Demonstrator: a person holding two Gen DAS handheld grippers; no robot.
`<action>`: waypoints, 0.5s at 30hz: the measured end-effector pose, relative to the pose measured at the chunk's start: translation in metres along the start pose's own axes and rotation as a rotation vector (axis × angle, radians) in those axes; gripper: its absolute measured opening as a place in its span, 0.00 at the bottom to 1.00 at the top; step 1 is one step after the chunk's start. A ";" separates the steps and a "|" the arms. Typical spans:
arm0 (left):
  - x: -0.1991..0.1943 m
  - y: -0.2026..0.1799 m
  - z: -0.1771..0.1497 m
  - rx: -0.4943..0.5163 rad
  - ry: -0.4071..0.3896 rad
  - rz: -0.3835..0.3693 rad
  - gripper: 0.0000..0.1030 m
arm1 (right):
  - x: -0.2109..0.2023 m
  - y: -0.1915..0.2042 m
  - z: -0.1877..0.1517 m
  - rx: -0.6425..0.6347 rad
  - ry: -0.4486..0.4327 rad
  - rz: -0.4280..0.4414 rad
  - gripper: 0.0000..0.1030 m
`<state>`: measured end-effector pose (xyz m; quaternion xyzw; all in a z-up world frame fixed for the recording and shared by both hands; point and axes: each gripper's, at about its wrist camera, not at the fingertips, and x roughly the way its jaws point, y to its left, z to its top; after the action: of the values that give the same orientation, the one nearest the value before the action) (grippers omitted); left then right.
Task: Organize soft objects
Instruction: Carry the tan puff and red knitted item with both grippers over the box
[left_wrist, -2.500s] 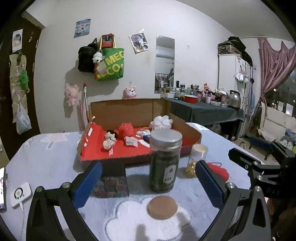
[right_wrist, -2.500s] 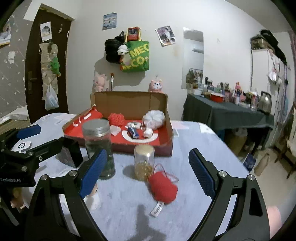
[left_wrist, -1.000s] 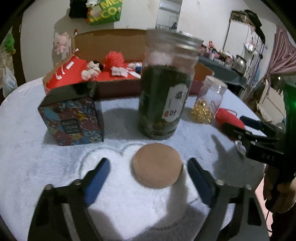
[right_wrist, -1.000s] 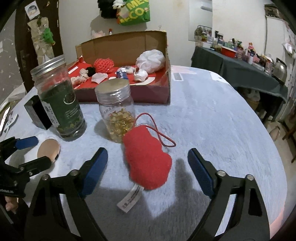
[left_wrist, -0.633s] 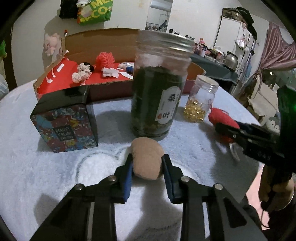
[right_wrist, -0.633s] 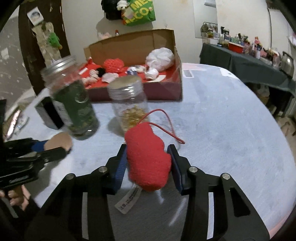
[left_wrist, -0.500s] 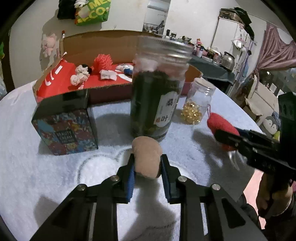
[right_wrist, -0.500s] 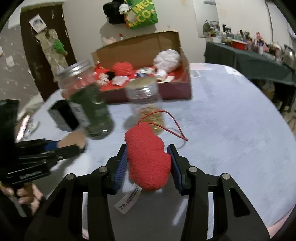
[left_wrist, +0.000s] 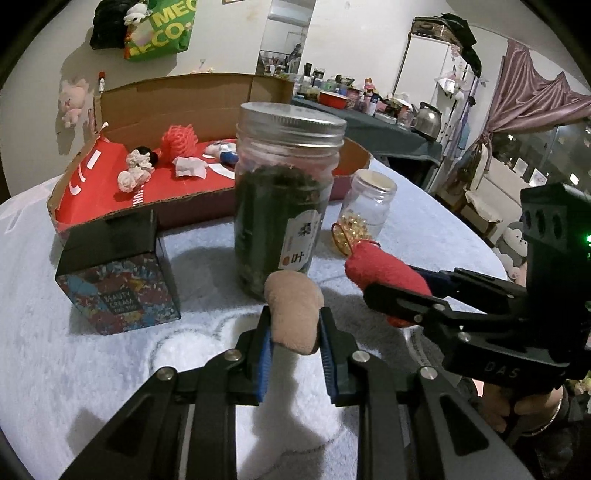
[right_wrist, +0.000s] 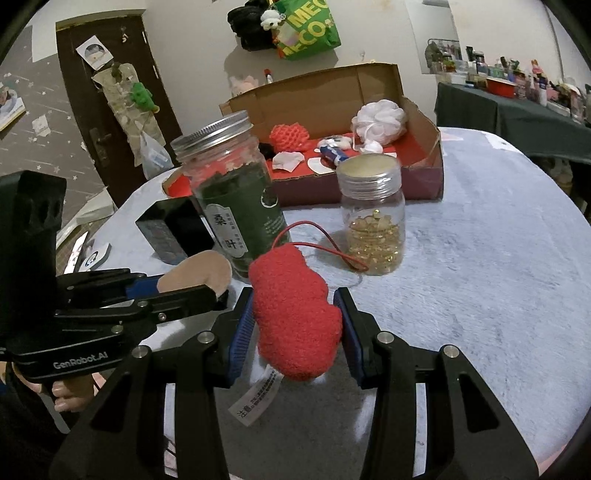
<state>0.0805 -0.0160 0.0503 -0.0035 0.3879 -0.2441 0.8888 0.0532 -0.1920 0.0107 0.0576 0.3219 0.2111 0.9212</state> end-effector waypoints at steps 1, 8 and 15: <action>0.000 0.000 0.000 -0.001 0.001 -0.002 0.23 | 0.001 -0.001 0.000 0.002 0.003 0.003 0.40; 0.001 0.000 0.000 -0.001 0.005 -0.006 0.24 | 0.006 -0.003 -0.002 0.001 0.019 0.006 0.40; -0.008 0.017 -0.011 -0.037 0.011 0.021 0.23 | -0.001 -0.013 -0.005 0.015 0.021 0.002 0.40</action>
<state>0.0753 0.0043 0.0451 -0.0145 0.3972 -0.2277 0.8889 0.0545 -0.2042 0.0043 0.0626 0.3328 0.2103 0.9171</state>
